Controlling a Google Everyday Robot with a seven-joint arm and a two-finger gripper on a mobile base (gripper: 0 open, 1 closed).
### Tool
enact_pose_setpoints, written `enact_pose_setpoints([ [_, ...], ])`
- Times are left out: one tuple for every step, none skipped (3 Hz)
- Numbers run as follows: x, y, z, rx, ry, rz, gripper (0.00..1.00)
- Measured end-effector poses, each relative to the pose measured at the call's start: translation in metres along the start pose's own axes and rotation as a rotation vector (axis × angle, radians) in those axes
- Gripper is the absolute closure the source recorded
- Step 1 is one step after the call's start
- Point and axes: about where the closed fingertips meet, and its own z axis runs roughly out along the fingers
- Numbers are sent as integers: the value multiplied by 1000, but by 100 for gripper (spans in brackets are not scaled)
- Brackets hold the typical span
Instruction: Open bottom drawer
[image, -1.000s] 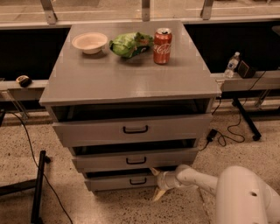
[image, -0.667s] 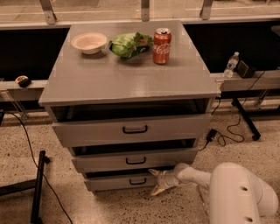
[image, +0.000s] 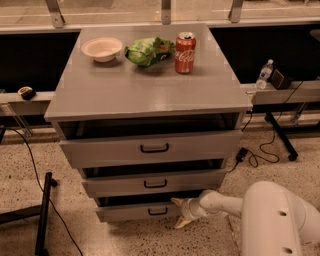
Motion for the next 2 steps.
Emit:
enact_pose_setpoints([
  [-9, 30, -15, -59, -2, -22, 24],
  [-11, 67, -29, -119, 1, -4, 24],
])
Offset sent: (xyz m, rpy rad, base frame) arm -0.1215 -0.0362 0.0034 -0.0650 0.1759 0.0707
